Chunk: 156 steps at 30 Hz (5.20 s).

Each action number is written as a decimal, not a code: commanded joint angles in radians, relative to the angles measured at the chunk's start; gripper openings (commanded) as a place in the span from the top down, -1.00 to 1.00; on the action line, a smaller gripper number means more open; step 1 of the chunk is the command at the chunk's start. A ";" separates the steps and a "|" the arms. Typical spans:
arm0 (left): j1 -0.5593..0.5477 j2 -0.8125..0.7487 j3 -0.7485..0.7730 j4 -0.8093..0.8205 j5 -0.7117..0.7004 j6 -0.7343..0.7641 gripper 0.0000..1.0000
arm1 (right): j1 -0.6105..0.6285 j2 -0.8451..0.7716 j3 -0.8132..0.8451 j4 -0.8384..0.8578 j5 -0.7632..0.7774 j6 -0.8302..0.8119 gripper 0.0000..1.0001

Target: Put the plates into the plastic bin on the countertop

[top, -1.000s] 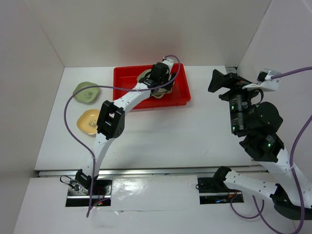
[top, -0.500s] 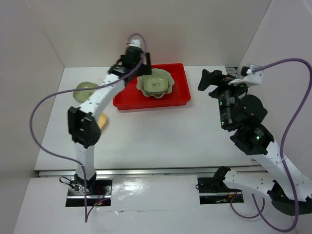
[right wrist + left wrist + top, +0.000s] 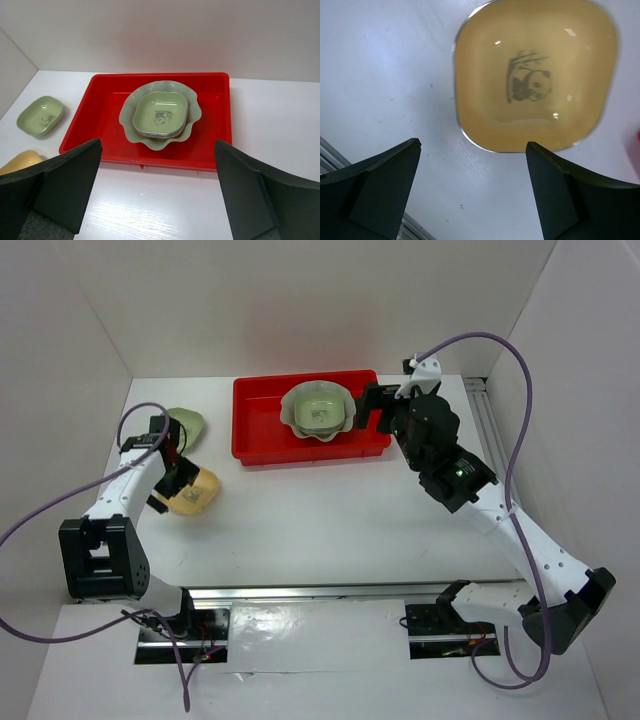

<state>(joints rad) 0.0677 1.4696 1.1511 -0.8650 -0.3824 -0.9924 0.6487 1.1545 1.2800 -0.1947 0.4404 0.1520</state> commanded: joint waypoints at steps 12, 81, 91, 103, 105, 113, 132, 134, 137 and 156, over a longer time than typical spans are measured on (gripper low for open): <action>0.090 0.037 -0.234 0.153 0.025 -0.173 -0.93 | -0.061 -0.035 -0.065 0.054 -0.184 0.055 -1.00; -0.353 0.887 1.136 0.377 0.530 0.376 0.01 | -0.089 -0.154 -0.028 -0.052 0.057 0.067 -1.00; -0.287 0.600 0.975 0.370 0.343 0.310 -0.62 | -0.089 -0.154 -0.028 -0.052 0.047 0.058 -1.00; 0.155 0.509 0.812 0.167 0.241 0.316 -1.00 | -0.098 -0.124 -0.011 -0.062 -0.084 0.049 -1.00; 0.200 0.541 0.788 0.188 0.276 0.374 -1.00 | -0.098 -0.124 -0.022 -0.061 -0.095 0.049 -1.00; 0.225 0.542 0.589 0.424 0.497 0.475 -0.92 | -0.098 -0.124 -0.041 -0.052 -0.126 0.031 -1.00; 0.244 0.586 0.473 0.393 0.298 0.354 -0.70 | -0.098 -0.105 -0.050 -0.052 -0.126 0.031 -1.00; 0.244 0.601 0.473 0.383 0.298 0.344 -0.67 | -0.098 -0.105 -0.050 -0.052 -0.126 0.031 -1.00; 0.244 0.626 0.473 0.383 0.287 0.324 -0.62 | -0.098 -0.105 -0.050 -0.052 -0.126 0.031 -1.00; 0.244 0.681 0.620 0.282 0.229 0.307 1.00 | -0.098 -0.105 -0.050 -0.032 -0.117 0.031 -1.00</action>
<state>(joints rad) 0.3099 2.1582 1.7012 -0.4961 -0.1013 -0.7055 0.5556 1.0504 1.2243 -0.2703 0.3176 0.1925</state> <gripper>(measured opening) 0.060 0.999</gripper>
